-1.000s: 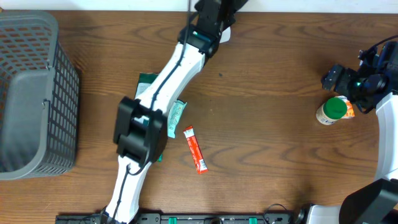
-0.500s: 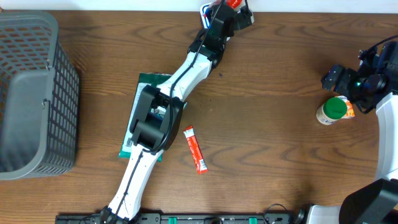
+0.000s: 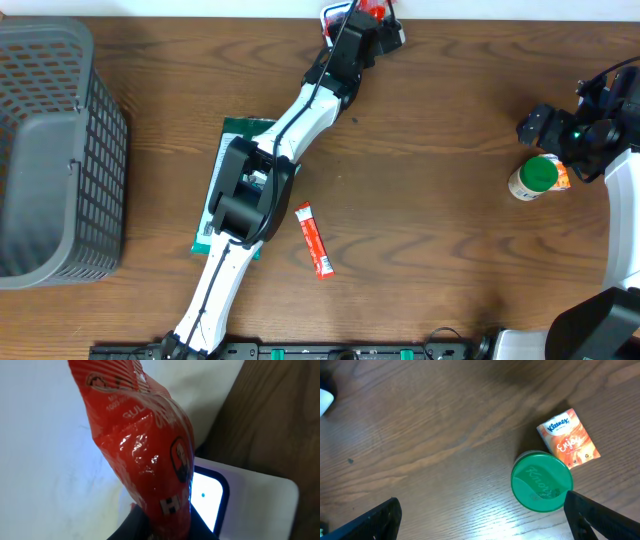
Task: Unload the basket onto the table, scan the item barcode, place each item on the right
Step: 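Hold the red bag under the scanner with the left gripper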
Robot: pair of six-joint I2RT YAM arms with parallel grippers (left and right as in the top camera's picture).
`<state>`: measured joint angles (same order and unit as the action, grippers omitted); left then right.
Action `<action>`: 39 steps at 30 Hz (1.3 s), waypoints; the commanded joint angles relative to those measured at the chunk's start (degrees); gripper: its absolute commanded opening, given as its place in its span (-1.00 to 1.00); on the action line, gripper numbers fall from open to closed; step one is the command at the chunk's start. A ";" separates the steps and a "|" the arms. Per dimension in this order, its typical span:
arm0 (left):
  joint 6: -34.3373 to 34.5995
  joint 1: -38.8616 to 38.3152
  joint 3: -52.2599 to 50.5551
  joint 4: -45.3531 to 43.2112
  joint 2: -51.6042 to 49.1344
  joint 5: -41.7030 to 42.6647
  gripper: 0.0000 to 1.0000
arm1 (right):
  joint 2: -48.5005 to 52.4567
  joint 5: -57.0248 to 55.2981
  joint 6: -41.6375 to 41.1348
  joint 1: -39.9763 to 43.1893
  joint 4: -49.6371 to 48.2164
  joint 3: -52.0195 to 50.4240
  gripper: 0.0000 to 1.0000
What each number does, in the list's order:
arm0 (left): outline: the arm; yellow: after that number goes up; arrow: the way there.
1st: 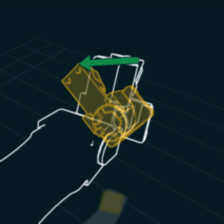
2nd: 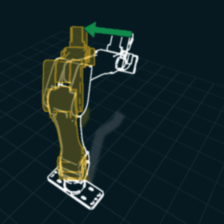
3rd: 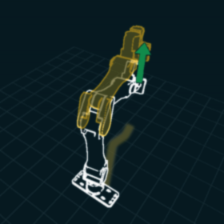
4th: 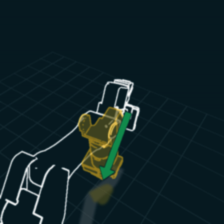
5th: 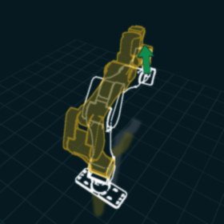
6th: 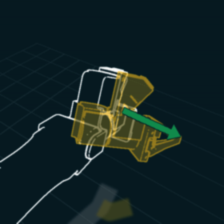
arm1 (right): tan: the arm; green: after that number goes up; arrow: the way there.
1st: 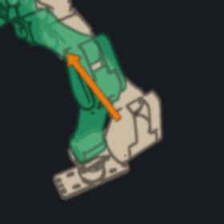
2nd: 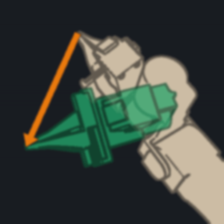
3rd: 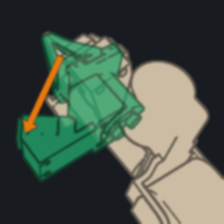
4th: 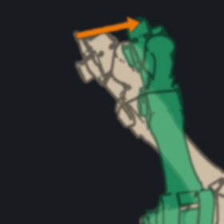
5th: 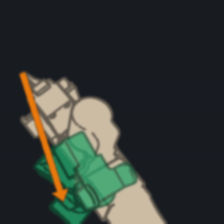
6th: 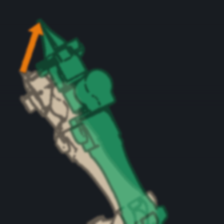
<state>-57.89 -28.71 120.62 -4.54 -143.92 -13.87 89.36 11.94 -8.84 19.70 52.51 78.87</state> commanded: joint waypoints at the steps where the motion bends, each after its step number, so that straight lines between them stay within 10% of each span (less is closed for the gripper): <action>1: 6.56 -0.09 0.48 1.49 -1.09 -0.07 -0.85 | -0.85 -0.11 0.35 0.09 0.02 0.94 0.99; 39: 9.81 1.49 0.48 5.14 -1.07 14.56 -0.85 | -0.85 -0.11 0.37 0.09 0.02 0.94 0.99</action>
<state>-49.45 -27.53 120.62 0.27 -143.92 -1.21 89.36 11.94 -8.84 19.70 52.51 78.87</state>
